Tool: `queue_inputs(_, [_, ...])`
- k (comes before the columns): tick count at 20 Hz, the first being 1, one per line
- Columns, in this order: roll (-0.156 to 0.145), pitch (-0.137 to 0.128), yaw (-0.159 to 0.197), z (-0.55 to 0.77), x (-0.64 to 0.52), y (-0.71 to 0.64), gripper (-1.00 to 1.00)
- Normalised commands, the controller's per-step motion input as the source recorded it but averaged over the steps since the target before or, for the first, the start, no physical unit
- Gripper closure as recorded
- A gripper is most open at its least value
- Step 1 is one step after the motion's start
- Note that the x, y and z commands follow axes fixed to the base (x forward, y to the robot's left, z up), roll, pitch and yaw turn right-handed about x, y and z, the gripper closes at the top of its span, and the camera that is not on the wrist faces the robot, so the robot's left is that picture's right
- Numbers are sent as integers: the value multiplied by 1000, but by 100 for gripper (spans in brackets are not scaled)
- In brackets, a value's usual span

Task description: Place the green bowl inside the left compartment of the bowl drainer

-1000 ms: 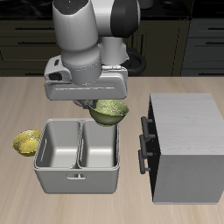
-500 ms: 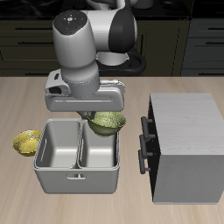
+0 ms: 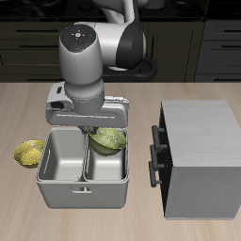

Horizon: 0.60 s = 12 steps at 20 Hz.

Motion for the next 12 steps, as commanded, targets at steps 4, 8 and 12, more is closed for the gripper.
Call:
queue_inputs(4, [-14, 5, -5, 10, -39, -105, -100])
queue_inputs(8, [-22, 7, 16, 34, -20, -131, -100])
queue_inputs(12, [-1, -8, 9, 101, -52, -52, -100])
